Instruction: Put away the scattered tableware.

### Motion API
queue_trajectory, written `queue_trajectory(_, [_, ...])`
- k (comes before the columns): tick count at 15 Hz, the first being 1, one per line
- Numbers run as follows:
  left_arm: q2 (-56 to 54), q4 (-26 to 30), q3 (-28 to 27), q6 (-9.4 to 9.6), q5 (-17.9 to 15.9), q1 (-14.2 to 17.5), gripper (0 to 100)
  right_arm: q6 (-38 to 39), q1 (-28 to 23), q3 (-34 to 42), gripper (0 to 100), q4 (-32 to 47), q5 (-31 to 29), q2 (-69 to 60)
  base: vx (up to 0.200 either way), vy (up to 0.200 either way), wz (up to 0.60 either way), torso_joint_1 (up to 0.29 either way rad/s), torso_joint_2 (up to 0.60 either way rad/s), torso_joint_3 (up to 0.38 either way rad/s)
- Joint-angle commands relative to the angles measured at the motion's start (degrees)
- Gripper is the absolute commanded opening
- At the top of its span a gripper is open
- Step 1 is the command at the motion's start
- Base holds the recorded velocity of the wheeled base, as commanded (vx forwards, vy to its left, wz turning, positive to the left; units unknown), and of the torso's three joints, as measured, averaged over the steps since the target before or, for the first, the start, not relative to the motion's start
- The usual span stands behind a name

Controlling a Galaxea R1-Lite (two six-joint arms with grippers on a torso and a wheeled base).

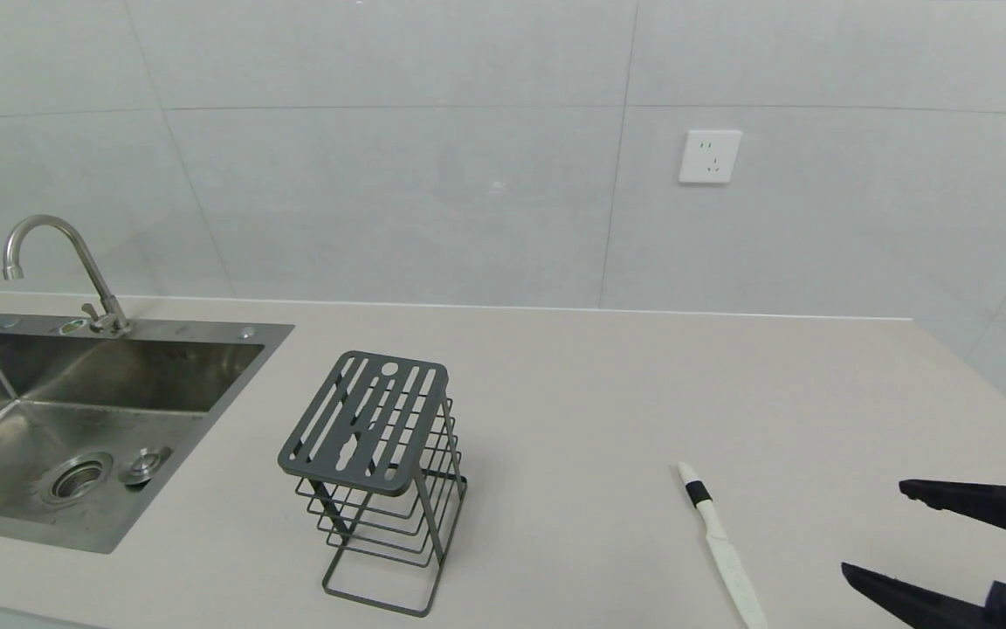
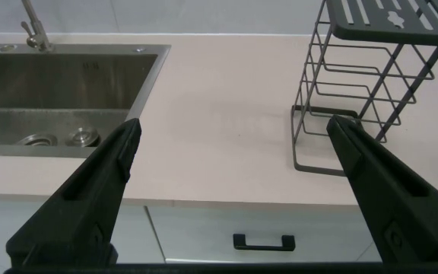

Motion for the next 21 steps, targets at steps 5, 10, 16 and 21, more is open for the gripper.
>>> queue_trajectory(5, [0.1,0.0,0.0,0.07,0.1,0.0,100,2.5,3.1,-2.5,100,-0.1,-6.4,13.8,0.0,0.0,0.0,0.0,0.0,0.0])
queue_trajectory(10, [0.1,0.1,0.0,0.15,0.1,0.0,100,22.9,12.0,-4.7,100,0.3,-15.5,20.5,0.0,0.0,0.0,0.0,0.0,0.0])
queue_trajectory(16, [0.1,0.1,0.0,0.77,-0.1,0.0,100,23.7,12.5,-5.3,100,-1.1,-16.3,30.5,0.0,0.0,0.0,0.0,0.0,0.0])
queue_trajectory(21, [0.1,0.1,0.0,0.86,-0.1,0.0,100,23.5,15.2,-4.4,100,-12.1,-16.2,40.8,0.0,0.0,0.0,0.0,0.0,0.0])
